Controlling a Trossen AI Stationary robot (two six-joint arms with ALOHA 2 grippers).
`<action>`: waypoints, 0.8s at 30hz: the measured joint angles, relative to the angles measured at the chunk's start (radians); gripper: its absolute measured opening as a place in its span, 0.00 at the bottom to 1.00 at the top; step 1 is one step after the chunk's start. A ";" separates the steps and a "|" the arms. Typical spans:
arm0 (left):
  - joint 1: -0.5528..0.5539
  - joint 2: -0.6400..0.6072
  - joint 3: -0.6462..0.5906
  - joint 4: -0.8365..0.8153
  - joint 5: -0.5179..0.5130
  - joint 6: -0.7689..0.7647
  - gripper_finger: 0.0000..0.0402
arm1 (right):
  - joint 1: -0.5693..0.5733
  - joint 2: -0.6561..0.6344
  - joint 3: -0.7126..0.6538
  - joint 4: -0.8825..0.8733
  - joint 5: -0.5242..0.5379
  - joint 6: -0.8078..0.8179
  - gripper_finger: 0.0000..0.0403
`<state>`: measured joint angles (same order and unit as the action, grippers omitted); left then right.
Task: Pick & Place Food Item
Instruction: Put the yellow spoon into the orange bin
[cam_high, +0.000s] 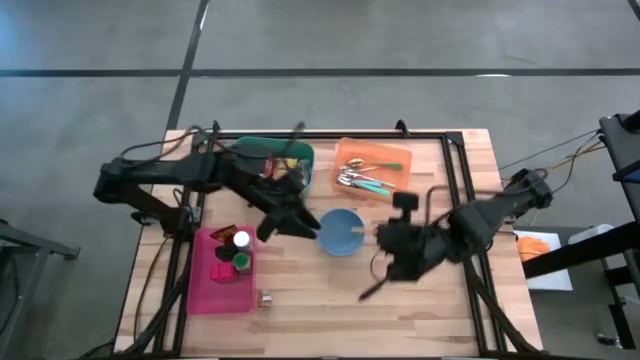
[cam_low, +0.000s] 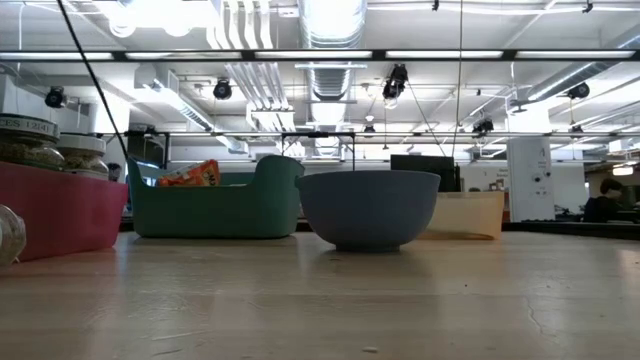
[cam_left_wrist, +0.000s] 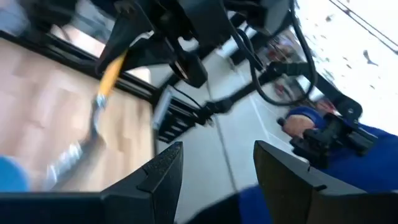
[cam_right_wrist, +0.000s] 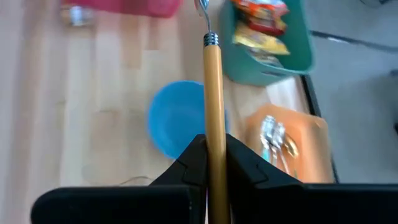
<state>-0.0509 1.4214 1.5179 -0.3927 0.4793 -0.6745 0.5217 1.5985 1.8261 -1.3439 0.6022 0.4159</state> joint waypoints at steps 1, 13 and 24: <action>0.000 -0.020 0.000 -0.022 -0.027 0.007 0.49 | -0.018 -0.031 -0.027 0.005 0.000 0.007 0.05; -0.050 -0.136 -0.060 -0.189 -0.314 0.031 0.49 | -0.438 -0.451 -0.553 0.416 -0.231 0.017 0.05; -0.112 -0.143 -0.177 -0.177 -0.418 -0.156 0.49 | -0.883 -0.505 -0.957 0.915 -0.699 -0.194 0.05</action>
<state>-0.1625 1.2781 1.3410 -0.5694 0.0613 -0.8310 -0.3611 1.0935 0.8695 -0.4294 -0.0964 0.2220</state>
